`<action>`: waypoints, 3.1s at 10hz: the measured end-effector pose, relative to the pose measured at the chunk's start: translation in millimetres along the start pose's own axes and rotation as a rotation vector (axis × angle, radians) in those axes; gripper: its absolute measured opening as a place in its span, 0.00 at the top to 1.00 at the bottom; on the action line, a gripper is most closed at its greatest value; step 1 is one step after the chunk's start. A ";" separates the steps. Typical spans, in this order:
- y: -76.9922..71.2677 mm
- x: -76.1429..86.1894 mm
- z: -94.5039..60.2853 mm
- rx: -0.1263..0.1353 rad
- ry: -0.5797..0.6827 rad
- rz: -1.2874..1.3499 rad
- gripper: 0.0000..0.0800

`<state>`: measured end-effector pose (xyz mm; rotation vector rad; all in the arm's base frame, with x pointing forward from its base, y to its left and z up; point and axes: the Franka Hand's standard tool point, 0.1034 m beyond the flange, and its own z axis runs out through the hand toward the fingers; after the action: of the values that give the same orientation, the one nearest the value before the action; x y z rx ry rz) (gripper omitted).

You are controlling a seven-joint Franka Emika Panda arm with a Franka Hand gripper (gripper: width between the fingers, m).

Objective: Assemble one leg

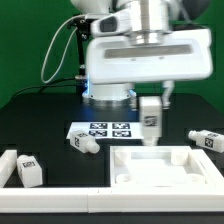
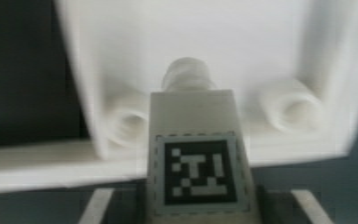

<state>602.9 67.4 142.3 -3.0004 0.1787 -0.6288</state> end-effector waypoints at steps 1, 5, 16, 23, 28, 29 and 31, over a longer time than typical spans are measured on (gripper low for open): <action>-10.3 5.0 -0.1 0.009 0.060 0.000 0.64; -6.4 1.5 4.0 0.002 0.127 -0.015 0.64; -43.2 -0.5 41.3 -0.035 0.175 -0.066 0.64; -46.5 -5.0 54.0 -0.043 0.182 -0.090 0.64; -42.2 -10.1 54.6 -0.048 0.182 -0.096 0.64; -40.8 -11.3 55.7 -0.050 0.179 -0.098 0.64; -40.8 -14.2 58.7 -0.052 0.174 -0.101 0.64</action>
Offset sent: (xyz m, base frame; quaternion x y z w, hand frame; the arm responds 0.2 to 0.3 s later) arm 0.0000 0.0000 0.0000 0.0000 0.0000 0.0000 1.0000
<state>617.7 112.3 86.9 -3.0180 0.0542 -0.9105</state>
